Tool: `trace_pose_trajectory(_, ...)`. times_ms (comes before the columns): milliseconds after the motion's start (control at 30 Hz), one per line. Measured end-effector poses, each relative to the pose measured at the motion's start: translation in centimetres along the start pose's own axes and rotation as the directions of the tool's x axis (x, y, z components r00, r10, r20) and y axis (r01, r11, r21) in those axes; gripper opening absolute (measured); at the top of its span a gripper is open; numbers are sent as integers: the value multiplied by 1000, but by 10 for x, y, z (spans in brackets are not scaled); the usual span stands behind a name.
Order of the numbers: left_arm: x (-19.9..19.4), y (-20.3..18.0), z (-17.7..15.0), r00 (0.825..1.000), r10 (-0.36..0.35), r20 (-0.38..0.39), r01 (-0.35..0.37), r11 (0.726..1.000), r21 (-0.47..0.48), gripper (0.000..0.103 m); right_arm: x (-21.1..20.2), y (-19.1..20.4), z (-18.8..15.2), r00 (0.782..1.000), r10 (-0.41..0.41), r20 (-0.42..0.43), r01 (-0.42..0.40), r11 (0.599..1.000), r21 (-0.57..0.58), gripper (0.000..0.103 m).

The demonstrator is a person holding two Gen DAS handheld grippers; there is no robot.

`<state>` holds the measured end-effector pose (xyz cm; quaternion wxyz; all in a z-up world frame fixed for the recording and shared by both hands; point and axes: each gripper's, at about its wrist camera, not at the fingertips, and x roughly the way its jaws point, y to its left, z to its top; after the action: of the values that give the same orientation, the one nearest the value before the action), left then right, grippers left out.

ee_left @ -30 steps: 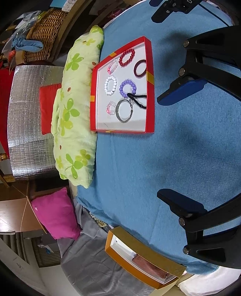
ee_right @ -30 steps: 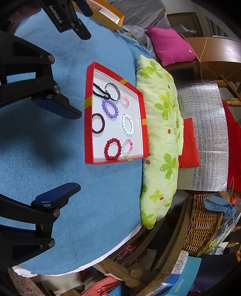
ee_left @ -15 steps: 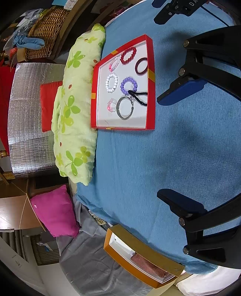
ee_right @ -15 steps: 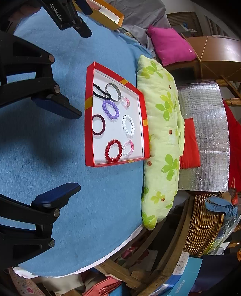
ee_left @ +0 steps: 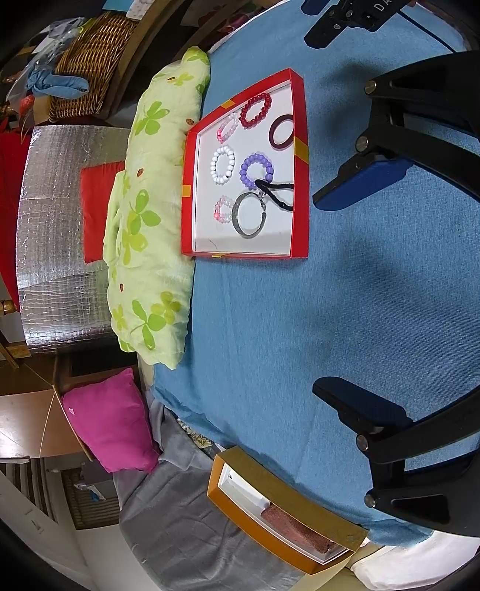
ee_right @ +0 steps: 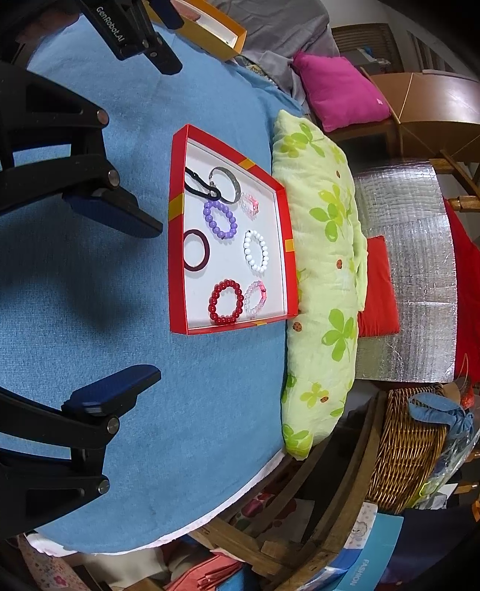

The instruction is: Organize jewelry

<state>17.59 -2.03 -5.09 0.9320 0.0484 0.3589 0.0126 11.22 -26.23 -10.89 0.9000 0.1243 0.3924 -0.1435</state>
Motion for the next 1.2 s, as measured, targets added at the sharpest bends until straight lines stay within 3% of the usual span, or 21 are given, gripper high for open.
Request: trace_pose_trajectory(1200,0,1,-2,1000,-1,-11,1,1000,0,92,2,2,-1,1000,2,-4,-2,1000,-2,75)
